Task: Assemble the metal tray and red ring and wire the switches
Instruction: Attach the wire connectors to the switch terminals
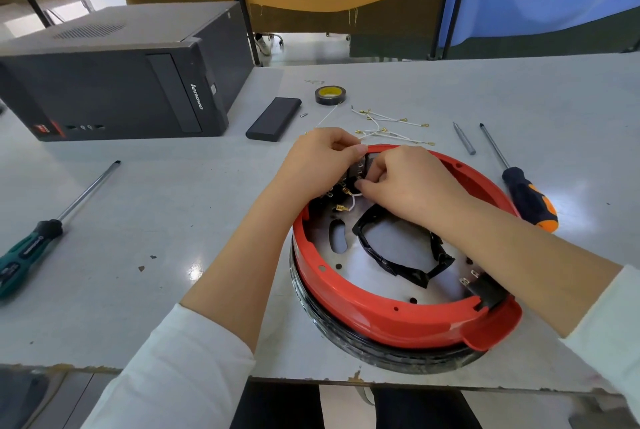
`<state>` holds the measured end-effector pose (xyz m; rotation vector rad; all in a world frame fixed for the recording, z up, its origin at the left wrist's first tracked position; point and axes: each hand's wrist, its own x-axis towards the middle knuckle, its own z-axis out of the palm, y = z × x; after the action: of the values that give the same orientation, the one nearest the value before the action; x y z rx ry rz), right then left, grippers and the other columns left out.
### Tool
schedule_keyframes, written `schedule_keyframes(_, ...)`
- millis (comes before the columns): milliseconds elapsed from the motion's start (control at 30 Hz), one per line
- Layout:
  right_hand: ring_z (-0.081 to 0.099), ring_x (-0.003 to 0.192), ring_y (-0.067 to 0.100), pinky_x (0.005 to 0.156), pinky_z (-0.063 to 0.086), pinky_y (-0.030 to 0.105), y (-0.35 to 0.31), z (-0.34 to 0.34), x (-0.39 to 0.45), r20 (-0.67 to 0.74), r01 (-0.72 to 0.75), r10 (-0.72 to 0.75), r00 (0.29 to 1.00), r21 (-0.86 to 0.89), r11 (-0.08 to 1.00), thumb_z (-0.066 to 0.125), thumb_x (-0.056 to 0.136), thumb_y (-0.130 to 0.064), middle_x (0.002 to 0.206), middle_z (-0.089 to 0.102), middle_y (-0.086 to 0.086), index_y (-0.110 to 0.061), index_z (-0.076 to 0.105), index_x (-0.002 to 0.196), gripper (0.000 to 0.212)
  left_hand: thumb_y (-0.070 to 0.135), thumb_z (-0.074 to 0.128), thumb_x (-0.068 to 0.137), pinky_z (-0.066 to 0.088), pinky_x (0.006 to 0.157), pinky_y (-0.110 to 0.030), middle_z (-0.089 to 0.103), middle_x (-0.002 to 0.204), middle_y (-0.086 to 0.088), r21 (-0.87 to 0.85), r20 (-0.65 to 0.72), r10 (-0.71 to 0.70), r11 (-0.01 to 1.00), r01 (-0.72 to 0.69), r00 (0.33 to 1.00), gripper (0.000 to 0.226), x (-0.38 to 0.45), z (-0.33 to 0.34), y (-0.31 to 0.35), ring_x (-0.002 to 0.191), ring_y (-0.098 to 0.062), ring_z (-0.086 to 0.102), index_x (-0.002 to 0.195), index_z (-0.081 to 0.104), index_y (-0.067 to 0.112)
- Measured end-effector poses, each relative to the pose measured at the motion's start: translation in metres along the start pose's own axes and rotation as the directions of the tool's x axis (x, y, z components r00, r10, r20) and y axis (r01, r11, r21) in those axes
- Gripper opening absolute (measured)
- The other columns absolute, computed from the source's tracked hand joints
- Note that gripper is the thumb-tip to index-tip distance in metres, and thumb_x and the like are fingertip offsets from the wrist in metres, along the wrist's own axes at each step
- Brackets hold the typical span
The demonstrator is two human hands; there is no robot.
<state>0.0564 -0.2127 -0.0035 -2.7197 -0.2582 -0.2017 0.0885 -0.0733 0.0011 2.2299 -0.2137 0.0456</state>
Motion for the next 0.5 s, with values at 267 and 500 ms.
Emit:
schedule_keyframes(267,0.044,0.050,0.002,0.045,0.032,0.012,0.0064,-0.0095,-0.0023,0.102,0.047,-0.058,0.993,0.106,0.993,0.058,0.083,-0.011,0.055,0.051,-0.012,-0.022,0.069,0.082,0.016,0.054,0.073,0.076,0.037,0.040,-0.012,0.057,0.050,0.008,0.061,-0.171,-0.069,0.995,0.080,0.983,0.030,-0.0019,-0.0025,-0.0023,0.041,0.001,0.050,0.066,0.069,0.025)
schedule_keyframes(500,0.046,0.053,0.002,0.048,0.031,0.020,0.0066,-0.0069,-0.0006,0.042,0.057,-0.060,0.997,0.065,0.996,0.060,0.080,-0.014,0.055,0.052,-0.012,-0.023,0.072,0.080,0.015,0.052,0.073,0.077,0.029,0.039,-0.016,0.040,0.029,0.012,0.079,-0.125,-0.083,0.993,0.093,0.989,0.041,-0.0012,-0.0043,-0.0020,0.035,0.001,0.043,0.052,0.058,0.024)
